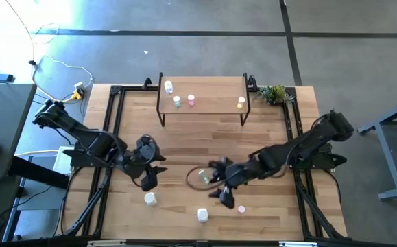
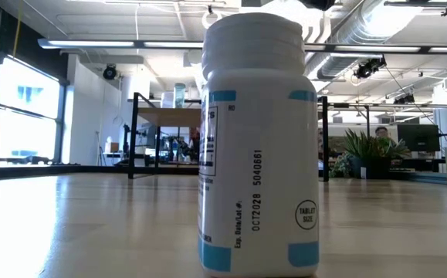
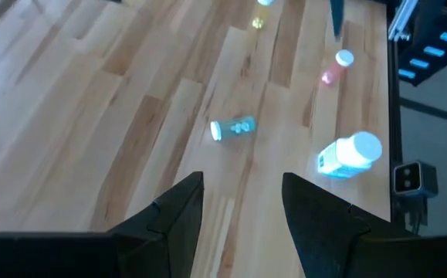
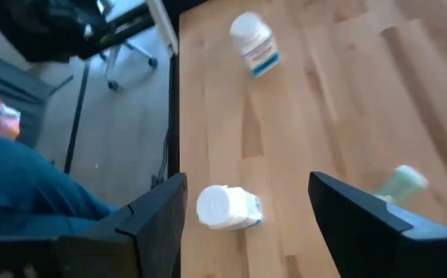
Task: Pick and place medicine bottles onto shelf by color
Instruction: Put the right white medicine bottle on the shelf, then put the white medicine bottle on the shelf
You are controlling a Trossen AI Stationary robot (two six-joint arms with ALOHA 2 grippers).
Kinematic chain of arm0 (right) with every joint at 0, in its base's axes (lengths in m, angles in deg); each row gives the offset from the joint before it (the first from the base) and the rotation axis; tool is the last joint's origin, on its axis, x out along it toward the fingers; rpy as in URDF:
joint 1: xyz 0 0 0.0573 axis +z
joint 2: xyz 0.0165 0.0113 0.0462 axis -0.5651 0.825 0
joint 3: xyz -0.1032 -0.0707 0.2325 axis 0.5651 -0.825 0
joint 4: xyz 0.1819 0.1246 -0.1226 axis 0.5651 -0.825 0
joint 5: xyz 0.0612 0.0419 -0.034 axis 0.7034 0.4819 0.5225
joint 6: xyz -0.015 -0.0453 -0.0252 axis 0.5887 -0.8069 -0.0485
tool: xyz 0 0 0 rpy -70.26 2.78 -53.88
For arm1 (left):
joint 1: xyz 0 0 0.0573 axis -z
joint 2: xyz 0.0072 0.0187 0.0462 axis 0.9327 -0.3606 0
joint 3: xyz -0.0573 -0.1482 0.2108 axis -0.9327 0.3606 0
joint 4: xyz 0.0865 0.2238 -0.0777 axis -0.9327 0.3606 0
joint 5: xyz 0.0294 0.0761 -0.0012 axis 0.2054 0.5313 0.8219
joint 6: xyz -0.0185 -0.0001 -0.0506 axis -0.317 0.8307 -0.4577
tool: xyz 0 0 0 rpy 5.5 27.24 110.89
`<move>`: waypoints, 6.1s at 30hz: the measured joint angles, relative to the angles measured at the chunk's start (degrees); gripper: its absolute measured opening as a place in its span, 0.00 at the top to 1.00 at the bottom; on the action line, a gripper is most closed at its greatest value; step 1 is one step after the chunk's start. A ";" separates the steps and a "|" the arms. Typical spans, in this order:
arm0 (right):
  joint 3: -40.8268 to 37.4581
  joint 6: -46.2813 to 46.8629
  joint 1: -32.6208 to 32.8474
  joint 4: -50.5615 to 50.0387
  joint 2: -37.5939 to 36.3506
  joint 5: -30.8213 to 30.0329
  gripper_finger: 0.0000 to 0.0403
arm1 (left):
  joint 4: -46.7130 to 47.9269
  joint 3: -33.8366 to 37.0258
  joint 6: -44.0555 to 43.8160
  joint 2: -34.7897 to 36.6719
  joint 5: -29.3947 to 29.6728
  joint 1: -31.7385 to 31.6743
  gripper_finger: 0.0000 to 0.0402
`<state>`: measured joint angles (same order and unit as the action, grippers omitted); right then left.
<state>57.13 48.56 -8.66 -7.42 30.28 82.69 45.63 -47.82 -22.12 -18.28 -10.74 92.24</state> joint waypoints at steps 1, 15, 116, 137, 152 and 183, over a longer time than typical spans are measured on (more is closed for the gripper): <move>0.00 -0.91 0.62 0.73 1.03 0.00 0.35 | -0.07 0.00 -0.48 0.06 0.82 0.60 0.58; 0.00 -8.49 5.15 12.02 12.76 -0.34 0.35 | -0.21 0.00 -2.60 0.06 1.24 1.91 0.58; 0.00 -6.94 -49.25 -7.85 -12.50 -27.44 0.59 | -6.76 -0.09 17.19 3.03 6.54 -31.93 0.58; 0.09 -5.59 -59.06 -10.07 -4.34 -16.95 0.59 | -6.76 -0.07 17.64 3.03 5.43 -34.51 0.58; 0.04 -8.75 -59.14 -10.56 -4.57 -16.65 0.42 | -6.35 -0.07 19.53 3.03 1.18 -34.51 0.49; 0.02 -8.38 -53.36 -10.15 -11.88 -16.53 0.40 | 10.24 -0.07 0.32 3.03 3.84 -10.97 0.43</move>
<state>57.15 40.19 -62.02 -17.57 18.41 66.16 55.87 -47.88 -21.80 -15.25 -6.90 81.26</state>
